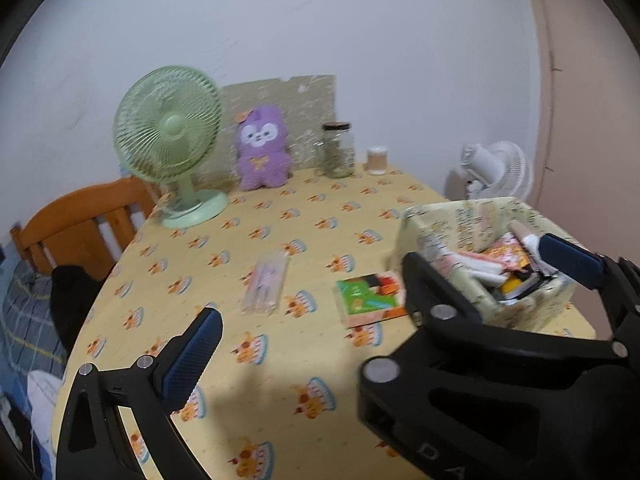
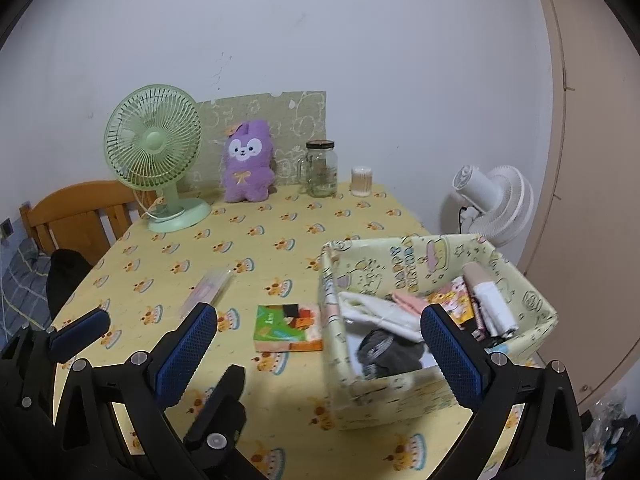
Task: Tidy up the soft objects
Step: 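Withdraw both tools from the box toward the green tissue box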
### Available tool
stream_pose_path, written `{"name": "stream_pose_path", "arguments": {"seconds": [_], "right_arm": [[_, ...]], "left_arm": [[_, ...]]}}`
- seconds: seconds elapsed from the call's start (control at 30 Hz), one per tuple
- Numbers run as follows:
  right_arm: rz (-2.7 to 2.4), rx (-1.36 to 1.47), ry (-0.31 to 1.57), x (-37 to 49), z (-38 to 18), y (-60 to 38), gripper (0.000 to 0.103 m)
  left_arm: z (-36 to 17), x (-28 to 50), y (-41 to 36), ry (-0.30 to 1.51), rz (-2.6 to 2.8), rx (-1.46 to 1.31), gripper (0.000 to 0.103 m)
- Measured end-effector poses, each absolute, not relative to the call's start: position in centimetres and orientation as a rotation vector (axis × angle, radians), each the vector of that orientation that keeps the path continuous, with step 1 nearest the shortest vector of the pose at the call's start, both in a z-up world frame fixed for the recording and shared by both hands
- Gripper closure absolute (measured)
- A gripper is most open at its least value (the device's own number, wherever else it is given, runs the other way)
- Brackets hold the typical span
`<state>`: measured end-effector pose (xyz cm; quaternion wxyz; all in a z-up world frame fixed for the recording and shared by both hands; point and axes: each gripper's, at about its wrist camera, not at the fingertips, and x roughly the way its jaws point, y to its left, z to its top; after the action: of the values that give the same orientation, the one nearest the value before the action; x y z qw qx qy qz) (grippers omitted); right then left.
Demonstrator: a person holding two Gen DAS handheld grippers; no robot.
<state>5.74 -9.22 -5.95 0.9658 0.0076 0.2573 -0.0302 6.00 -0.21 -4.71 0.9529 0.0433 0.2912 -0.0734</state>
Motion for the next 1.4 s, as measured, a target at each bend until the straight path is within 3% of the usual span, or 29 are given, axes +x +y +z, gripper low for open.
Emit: {"name": "stream_pose_path", "arguments": {"seconds": [0.23,0.5,1.4], "right_arm": [[-0.018,-0.005,0.534,6.0,-6.8,-7.5,0.0],[0.015,-0.02,0.558,6.4,-7.8,-5.6,0.008],[-0.078,0.009,0.638,10.6,-11.8,-3.3,0.008]], "left_arm": [[-5.8,5.7,1.7,0.607,-0.118,0.072,0.0],[-6.8,6.1,3.3,0.63,-0.081,0.076,0.0],[-10.7,10.6,6.0,0.739,-0.038,0.104,0.0]]}}
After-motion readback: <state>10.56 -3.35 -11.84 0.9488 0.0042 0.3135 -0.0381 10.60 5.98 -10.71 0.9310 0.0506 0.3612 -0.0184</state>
